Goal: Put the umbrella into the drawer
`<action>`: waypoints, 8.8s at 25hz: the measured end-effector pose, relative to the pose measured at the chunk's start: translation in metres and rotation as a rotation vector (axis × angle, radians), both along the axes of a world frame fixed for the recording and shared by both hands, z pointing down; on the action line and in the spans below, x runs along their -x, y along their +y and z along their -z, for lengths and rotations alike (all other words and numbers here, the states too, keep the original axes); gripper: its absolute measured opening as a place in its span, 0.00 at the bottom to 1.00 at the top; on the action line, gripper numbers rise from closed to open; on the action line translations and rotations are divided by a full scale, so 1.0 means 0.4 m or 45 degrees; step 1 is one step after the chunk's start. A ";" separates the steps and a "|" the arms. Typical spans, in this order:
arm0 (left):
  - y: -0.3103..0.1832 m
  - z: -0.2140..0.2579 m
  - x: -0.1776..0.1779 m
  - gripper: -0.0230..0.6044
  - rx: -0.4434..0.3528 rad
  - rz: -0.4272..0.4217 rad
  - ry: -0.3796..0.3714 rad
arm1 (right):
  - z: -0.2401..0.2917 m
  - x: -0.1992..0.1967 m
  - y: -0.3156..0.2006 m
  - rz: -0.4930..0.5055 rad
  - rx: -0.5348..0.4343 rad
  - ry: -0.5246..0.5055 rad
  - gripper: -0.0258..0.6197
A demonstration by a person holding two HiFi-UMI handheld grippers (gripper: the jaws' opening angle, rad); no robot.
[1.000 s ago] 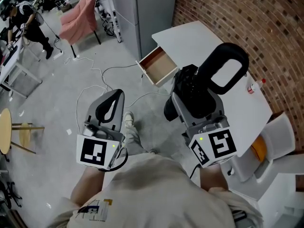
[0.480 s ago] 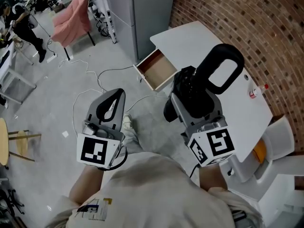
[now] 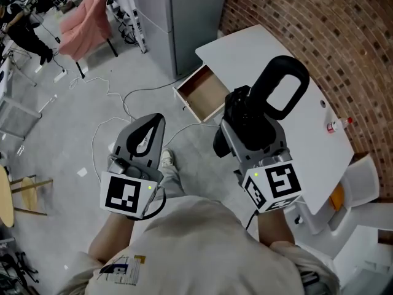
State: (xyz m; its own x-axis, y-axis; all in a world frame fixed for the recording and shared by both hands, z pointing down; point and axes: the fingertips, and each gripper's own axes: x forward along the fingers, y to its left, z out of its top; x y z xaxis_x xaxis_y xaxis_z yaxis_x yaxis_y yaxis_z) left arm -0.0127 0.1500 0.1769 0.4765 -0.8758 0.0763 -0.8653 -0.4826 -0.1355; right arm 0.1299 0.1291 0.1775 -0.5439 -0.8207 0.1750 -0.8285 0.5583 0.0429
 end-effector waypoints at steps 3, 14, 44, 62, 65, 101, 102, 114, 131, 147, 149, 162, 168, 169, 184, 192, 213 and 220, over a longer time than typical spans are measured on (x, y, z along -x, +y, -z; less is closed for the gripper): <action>-0.076 -0.008 0.025 0.05 0.021 -0.024 0.003 | -0.009 0.031 -0.069 -0.010 0.029 0.015 0.45; -0.374 -0.049 0.145 0.05 0.127 -0.136 -0.007 | -0.036 0.165 -0.340 -0.100 0.125 0.053 0.45; -0.841 -0.212 0.200 0.05 0.305 -0.236 0.006 | -0.258 0.239 -0.812 -0.235 0.362 0.139 0.45; -0.993 -0.542 0.123 0.05 0.515 -0.140 -0.007 | -0.671 0.172 -0.969 -0.230 0.588 0.218 0.45; -1.018 -0.608 0.122 0.05 0.522 -0.118 0.014 | -0.759 0.171 -0.982 -0.224 0.629 0.246 0.45; -1.079 -1.372 0.043 0.05 0.840 -0.195 -0.031 | -1.635 0.108 -1.030 -0.253 1.043 0.515 0.45; -1.077 -1.383 0.039 0.05 0.852 -0.195 -0.029 | -1.651 0.101 -1.027 -0.257 1.060 0.515 0.45; -1.034 -1.481 0.022 0.05 0.973 -0.192 0.016 | -1.776 0.047 -1.015 -0.287 1.218 0.532 0.45; -1.013 -1.521 0.030 0.05 1.000 -0.220 -0.035 | -1.774 0.035 -1.024 -0.355 1.216 0.481 0.53; -1.076 -1.235 0.131 0.05 0.881 -0.112 -0.078 | -1.460 0.090 -1.001 -0.314 1.121 0.459 0.51; -1.082 -1.182 0.152 0.05 0.878 -0.077 -0.074 | -1.395 0.097 -1.003 -0.304 1.080 0.448 0.43; -1.109 -0.861 0.160 0.05 0.717 -0.113 -0.086 | -0.961 0.097 -1.041 -0.396 0.772 0.289 0.17; -1.099 -0.693 0.154 0.05 0.631 -0.123 -0.034 | -0.754 0.104 -1.052 -0.405 0.633 0.177 0.11; -1.095 -0.665 0.153 0.05 0.615 -0.127 -0.029 | -0.715 0.106 -1.052 -0.400 0.607 0.159 0.10; -0.999 -0.289 0.163 0.05 0.367 -0.144 0.051 | -0.188 0.123 -0.928 -0.300 0.083 0.214 0.07; -0.938 -0.058 0.167 0.05 0.188 -0.199 0.140 | 0.061 0.219 -0.830 -0.127 -0.183 0.170 0.06; -0.749 0.097 0.237 0.05 -0.030 -0.126 0.114 | 0.213 0.322 -0.653 0.077 -0.297 0.003 0.05; -0.741 0.109 0.253 0.05 -0.031 -0.085 0.116 | 0.215 0.335 -0.654 0.103 -0.272 0.027 0.05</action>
